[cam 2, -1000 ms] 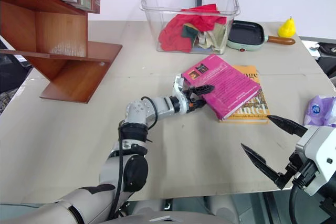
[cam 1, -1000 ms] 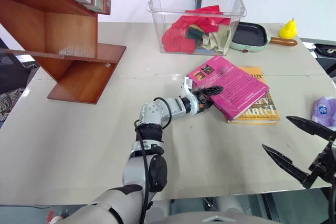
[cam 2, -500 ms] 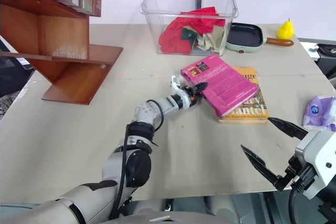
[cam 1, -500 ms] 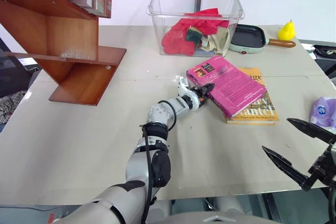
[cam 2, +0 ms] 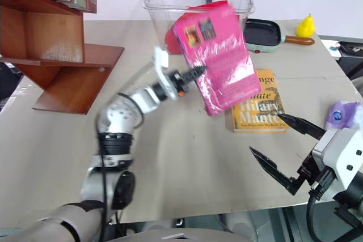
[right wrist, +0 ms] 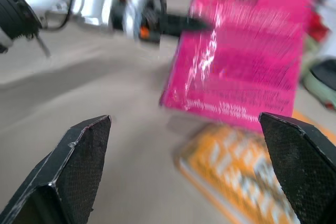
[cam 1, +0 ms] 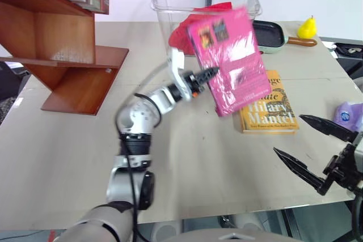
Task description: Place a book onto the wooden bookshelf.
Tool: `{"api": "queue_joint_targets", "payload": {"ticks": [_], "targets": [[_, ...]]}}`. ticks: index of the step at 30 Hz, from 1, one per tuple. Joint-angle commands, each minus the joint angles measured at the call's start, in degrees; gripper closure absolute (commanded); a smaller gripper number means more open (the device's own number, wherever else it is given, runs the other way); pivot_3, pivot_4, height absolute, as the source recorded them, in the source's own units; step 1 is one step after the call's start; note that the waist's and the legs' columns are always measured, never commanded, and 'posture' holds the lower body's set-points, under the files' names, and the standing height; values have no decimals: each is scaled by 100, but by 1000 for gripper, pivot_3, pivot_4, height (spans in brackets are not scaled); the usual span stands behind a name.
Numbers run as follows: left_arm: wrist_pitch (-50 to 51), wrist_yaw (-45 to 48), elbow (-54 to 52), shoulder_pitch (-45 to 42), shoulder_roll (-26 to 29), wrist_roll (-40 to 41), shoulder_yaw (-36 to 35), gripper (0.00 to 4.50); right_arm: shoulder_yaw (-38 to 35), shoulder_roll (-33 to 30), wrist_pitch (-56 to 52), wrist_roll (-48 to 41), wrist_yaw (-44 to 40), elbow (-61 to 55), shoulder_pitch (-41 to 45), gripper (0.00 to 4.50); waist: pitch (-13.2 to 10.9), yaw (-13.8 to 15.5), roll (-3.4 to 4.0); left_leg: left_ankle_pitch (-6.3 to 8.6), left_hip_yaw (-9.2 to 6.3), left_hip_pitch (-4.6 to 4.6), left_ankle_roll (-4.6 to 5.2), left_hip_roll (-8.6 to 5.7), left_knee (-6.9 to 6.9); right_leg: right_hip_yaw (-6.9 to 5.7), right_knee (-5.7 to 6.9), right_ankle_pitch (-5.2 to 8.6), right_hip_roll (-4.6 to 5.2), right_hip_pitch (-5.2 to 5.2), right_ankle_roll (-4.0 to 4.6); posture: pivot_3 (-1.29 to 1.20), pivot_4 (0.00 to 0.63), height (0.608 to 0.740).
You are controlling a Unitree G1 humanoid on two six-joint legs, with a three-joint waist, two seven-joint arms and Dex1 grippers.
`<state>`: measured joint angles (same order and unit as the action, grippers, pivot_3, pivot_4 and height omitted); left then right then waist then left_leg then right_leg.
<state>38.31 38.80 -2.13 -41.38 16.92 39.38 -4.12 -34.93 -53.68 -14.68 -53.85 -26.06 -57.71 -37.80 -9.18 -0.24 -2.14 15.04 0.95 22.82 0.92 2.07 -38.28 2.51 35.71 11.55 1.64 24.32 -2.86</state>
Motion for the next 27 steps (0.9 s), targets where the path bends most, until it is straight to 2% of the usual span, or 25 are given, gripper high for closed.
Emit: {"api": "queue_joint_targets", "payload": {"ticks": [1,3,6,11,14,18,23,27], "targets": [[-2316,1421,-808,64,1164,-1246,171,3834,443,-127,-157,-137,-271,405,884,0,-14,27,2,1,1,-9,1,-6,1,-1,-2,6,5,-7,-7,0,150,740],[-3436,1844,-702,-66,1803,-1736,-4,3834,673,-133,-238,-118,-460,655,1330,0,-16,73,4,2,9,1,3,-6,1,3,-12,9,6,-1,-2,0,150,740],[-5471,2315,209,-513,2859,-2342,-593,3834,1112,-112,-291,40,-848,1100,2005,0,-25,130,-3,4,7,4,6,-6,-5,-2,-10,9,9,-4,-3,0,150,740],[-7805,3329,2105,-495,4422,-2543,-1119,3834,1743,35,-328,348,-1344,1646,2898,0,-27,64,4,4,22,-11,8,1,-5,2,-3,8,7,-5,-4,0,150,740],[-8118,3649,2715,-554,5209,-2523,-1188,3834,1984,109,-377,467,-1571,1805,3292,0,-32,45,5,4,21,-10,8,7,-4,-3,6,8,4,-1,-4,0,150,740],[-8248,3863,3234,-375,5815,-2597,-1156,3834,2251,248,-467,538,-1693,1975,3829,0,-36,121,-5,4,17,1,8,8,-8,-12,9,10,12,1,-6,0,150,740],[-9023,3210,4630,-743,6283,-3686,-747,3834,2419,417,-622,439,-1895,2114,4402,0,-37,105,-4,4,26,-5,8,8,-11,-9,15,9,8,2,-8,0,150,740],[-9415,2548,5545,-1258,6396,-4614,-238,3834,2009,458,-630,21,-2089,1940,4442,0,-37,121,-5,4,23,-4,8,10,-11,-13,19,9,5,1,-6,0,150,740]]}}
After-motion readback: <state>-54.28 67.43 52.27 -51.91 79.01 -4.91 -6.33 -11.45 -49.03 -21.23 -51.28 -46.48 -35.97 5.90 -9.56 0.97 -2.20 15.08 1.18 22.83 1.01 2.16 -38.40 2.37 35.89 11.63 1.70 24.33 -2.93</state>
